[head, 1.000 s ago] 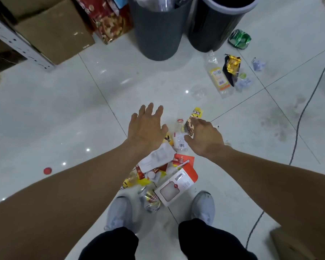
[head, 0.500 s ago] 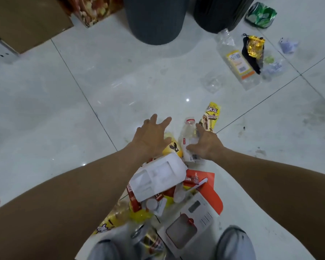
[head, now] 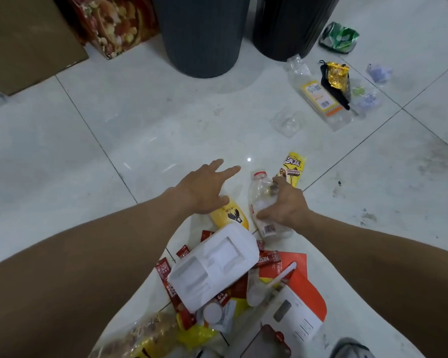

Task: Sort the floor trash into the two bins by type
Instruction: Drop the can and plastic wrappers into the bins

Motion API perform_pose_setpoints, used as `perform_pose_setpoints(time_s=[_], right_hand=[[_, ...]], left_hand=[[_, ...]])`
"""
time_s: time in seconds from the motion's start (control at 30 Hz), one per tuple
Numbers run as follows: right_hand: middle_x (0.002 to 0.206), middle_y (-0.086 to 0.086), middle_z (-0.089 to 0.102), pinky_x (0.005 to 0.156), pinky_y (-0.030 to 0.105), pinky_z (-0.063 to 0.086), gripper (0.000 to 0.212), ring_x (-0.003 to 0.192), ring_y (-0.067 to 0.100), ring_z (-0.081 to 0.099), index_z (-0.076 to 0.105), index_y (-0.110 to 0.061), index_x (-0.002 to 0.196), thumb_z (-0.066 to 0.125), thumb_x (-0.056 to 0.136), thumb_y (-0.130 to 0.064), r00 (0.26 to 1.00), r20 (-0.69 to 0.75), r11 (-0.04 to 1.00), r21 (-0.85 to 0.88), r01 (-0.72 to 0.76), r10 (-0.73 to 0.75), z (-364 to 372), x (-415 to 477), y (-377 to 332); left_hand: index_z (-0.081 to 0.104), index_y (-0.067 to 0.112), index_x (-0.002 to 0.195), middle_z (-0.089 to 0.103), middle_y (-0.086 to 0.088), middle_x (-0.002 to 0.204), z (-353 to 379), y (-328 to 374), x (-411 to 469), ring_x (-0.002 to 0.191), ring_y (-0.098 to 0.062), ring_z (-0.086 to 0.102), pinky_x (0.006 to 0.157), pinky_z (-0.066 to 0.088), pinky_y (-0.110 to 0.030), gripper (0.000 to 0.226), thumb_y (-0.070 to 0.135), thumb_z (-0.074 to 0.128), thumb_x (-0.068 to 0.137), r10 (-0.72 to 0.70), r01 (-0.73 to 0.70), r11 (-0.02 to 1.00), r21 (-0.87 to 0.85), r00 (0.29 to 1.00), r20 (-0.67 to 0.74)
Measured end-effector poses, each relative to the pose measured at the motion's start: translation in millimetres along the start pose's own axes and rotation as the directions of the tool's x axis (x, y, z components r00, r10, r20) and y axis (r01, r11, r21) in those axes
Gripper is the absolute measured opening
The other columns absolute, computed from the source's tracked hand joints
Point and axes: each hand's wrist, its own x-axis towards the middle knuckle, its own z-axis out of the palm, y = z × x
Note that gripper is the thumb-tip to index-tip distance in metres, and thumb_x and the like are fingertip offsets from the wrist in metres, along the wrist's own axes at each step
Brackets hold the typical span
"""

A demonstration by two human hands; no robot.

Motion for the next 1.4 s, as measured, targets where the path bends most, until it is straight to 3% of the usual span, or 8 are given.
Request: perform_pose_setpoints(time_s=[0.17,0.3,0.37,0.53,0.73,0.93,1.1,1.4], right_hand=[[0.137,0.007,0.052,0.098,0.032,0.044,0.088,0.121,0.027,0.052,0.043,-0.02,0.143,0.087,0.067,-0.012,0.989,-0.12,0.955,0.294,-0.047,0.085,-3.7,-0.3,-1.1],[0.132,0.008,0.054,0.09,0.034,0.049,0.083,0.114,0.028,0.055,0.046,-0.026,0.14,0.084,0.069,-0.011,0.965,-0.244,0.899,0.437,0.018,0.099,-6.1,-2.3,-5.8],[0.13,0.007,0.056,0.095,0.038,0.05,0.082,0.115,0.028,0.056,0.047,-0.027,0.139,0.084,0.068,-0.01,0.955,-0.277,0.862,0.505,0.046,0.111,-4.8,-5.4,-9.1],[0.129,0.005,0.057,0.089,0.027,0.045,0.082,0.112,0.024,0.057,0.046,-0.026,0.14,0.084,0.069,-0.009,0.944,-0.315,0.839,0.536,0.096,0.094,-5.1,-16.1,-16.0],[0.128,0.005,0.058,0.097,0.034,0.047,0.083,0.111,0.024,0.057,0.047,-0.024,0.14,0.085,0.069,-0.009,0.94,-0.329,0.839,0.535,0.102,0.095,-9.6,-23.6,-19.6],[0.13,0.006,0.056,0.103,0.041,0.044,0.086,0.12,0.026,0.052,0.046,-0.026,0.14,0.087,0.066,-0.013,0.938,-0.336,0.847,0.521,0.104,0.092,-9.4,-21.6,-25.9],[0.129,0.007,0.055,0.1,0.037,0.046,0.084,0.118,0.026,0.053,0.046,-0.026,0.14,0.087,0.067,-0.012,0.931,-0.36,0.846,0.513,0.143,0.061,-31.2,-20.3,-36.3],[0.129,0.006,0.057,0.1,0.038,0.047,0.083,0.116,0.027,0.056,0.046,-0.029,0.139,0.086,0.069,-0.012,0.936,-0.353,0.815,0.541,0.208,-0.004,-106.7,-58.2,-94.1]], left_hand=[[0.007,0.045,0.15,0.006,-0.001,0.161,5.5,-12.4,-3.7,0.144,-0.024,0.017,0.111,0.031,-0.044,0.086,0.033,0.062,0.085,0.069,-0.064,0.996,-0.055,0.994,0.081],[0.007,0.047,0.149,0.008,0.0,0.161,6.8,-18.6,-3.1,0.144,-0.023,0.016,0.109,0.034,-0.046,0.097,0.022,0.067,0.077,0.163,-0.163,0.987,-0.013,0.977,0.139],[0.006,0.047,0.149,0.009,0.001,0.161,7.4,-18.2,-2.3,0.144,-0.023,0.015,0.109,0.033,-0.048,0.099,0.023,0.068,0.077,0.198,-0.205,0.979,0.023,0.967,0.161],[0.017,0.04,0.15,0.029,0.004,0.155,8.9,-14.1,-3.8,0.139,-0.02,0.026,0.11,0.032,-0.044,0.091,0.025,0.074,0.081,0.241,-0.262,0.963,0.069,0.944,0.227],[0.037,0.029,0.145,0.043,-0.003,0.138,12.0,-25.1,-1.3,0.127,-0.023,0.04,0.105,0.036,-0.04,0.072,0.023,0.074,0.083,0.216,-0.232,0.972,0.043,0.949,0.229],[0.035,0.026,0.143,0.039,-0.006,0.128,11.7,-35.4,-9.0,0.116,-0.027,0.046,0.1,0.04,-0.039,0.063,0.025,0.067,0.089,0.12,-0.117,0.993,-0.028,0.972,0.201],[0.035,0.023,0.143,0.038,-0.01,0.126,-4.2,-45.5,-17.4,0.113,-0.028,0.045,0.098,0.038,-0.034,0.061,0.029,0.065,0.09,-0.046,0.048,0.987,-0.155,0.999,0.015],[0.037,0.023,0.142,0.041,-0.011,0.124,-81.4,-12.1,-66.5,0.102,-0.024,0.045,0.087,0.033,-0.025,0.063,0.027,0.068,0.088,-0.375,0.204,0.838,-0.506,0.889,-0.263]])
